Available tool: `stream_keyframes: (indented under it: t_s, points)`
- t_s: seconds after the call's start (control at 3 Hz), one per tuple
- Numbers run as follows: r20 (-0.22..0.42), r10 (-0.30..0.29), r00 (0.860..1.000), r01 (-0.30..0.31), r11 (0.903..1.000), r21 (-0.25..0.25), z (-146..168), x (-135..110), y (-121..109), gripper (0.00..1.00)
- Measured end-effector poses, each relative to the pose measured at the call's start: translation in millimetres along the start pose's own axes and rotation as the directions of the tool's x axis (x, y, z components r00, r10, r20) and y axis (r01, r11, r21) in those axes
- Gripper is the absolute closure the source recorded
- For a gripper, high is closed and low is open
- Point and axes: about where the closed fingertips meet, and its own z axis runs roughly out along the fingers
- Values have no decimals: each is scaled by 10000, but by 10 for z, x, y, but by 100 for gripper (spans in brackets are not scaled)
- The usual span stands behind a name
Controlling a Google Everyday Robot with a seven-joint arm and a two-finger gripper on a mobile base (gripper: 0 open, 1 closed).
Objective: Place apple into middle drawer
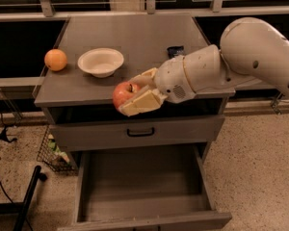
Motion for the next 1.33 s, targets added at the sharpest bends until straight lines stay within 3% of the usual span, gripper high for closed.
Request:
stream_keyframes:
  t_s: [0.67, 1.33]
  points:
    - [-360, 333, 9988, -340, 9993, -182, 567, 878, 181, 100]
    - [-625, 208, 9978, -227, 9993, -298, 622, 992, 231, 100]
